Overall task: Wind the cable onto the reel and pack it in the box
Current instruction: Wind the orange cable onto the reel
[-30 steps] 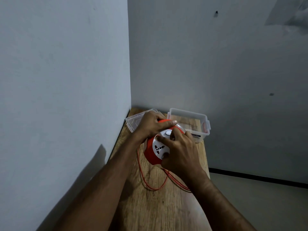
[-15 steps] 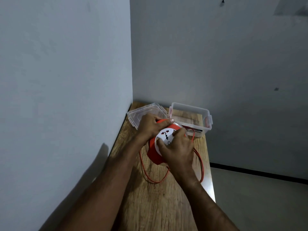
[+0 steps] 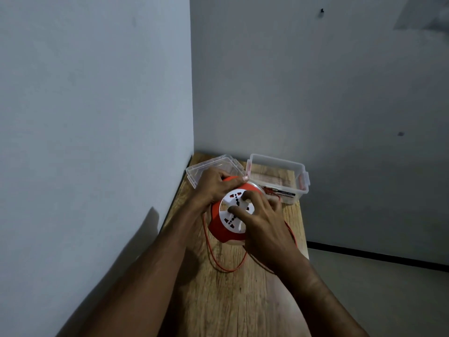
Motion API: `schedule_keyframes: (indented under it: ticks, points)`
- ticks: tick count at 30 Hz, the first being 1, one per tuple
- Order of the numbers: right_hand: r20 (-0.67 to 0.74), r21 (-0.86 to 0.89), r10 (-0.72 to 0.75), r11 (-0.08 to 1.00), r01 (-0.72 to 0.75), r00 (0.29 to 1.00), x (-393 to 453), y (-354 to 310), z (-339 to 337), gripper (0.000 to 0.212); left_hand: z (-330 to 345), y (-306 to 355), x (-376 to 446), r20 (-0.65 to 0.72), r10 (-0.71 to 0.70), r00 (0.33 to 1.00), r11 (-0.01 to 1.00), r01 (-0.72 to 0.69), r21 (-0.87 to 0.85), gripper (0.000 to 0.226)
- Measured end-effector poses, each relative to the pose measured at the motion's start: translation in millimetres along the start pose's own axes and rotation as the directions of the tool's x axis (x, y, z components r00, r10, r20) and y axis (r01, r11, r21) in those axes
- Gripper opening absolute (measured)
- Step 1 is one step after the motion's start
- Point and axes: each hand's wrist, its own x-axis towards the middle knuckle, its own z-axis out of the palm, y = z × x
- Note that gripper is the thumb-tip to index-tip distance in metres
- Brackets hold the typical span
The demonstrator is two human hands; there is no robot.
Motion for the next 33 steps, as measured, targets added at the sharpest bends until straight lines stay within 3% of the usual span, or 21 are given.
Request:
schedule_keyframes:
  ticks: [2, 4, 15, 20, 23, 27, 29, 33]
  points:
    - [0.119, -0.07, -0.019, 0.997, 0.028, 0.993, 2.7, 2.7, -1.4, 0.088, 1.3, 2.2, 0.2, 0.022, 0.014, 1.0, 1.0, -0.013, -0.013, 0.045]
    - [0.132, -0.098, -0.035, 0.994, 0.049, 0.991, 5.4, 2.8, -1.5, 0.089, 4.3, 4.5, -0.2, 0.054, 0.039, 0.998, 0.999, -0.038, -0.02, 0.043]
    - [-0.111, 0.038, 0.04, 0.999, -0.036, 0.993, 9.5, 5.5, 1.6, 0.069, 7.3, 15.1, -2.0, 0.059, 0.07, 0.996, 0.998, -0.07, -0.005, 0.038]
    - [-0.189, 0.151, 0.302, 0.949, -0.276, 0.934, 13.3, -8.5, 7.7, 0.062, 11.0, 14.3, -1.9, -0.051, 0.064, 0.997, 0.998, -0.064, 0.0, 0.037]
    - [-0.147, 0.347, 0.504, 0.832, -0.433, 0.851, 12.5, -21.6, 7.2, 0.06, 17.0, 13.0, -2.9, -0.091, 0.112, 0.99, 0.994, -0.111, 0.02, 0.041]
    - [-0.067, 0.521, 0.622, 0.689, -0.504, 0.78, 12.7, -23.0, 15.2, 0.065, 19.2, 8.6, -2.2, -0.083, 0.159, 0.984, 0.986, -0.154, 0.062, 0.044]
    - [-0.059, 0.529, 0.598, 0.698, -0.483, 0.8, 12.6, -22.6, 16.9, 0.058, 18.4, 7.1, -1.7, -0.058, 0.146, 0.988, 0.988, -0.143, 0.058, 0.044]
    - [-0.258, 0.272, 0.302, 0.934, -0.231, 0.918, 4.1, -19.7, 14.8, 0.024, 12.3, 9.1, 0.0, -0.086, 0.068, 0.994, 0.998, -0.069, -0.013, 0.042]
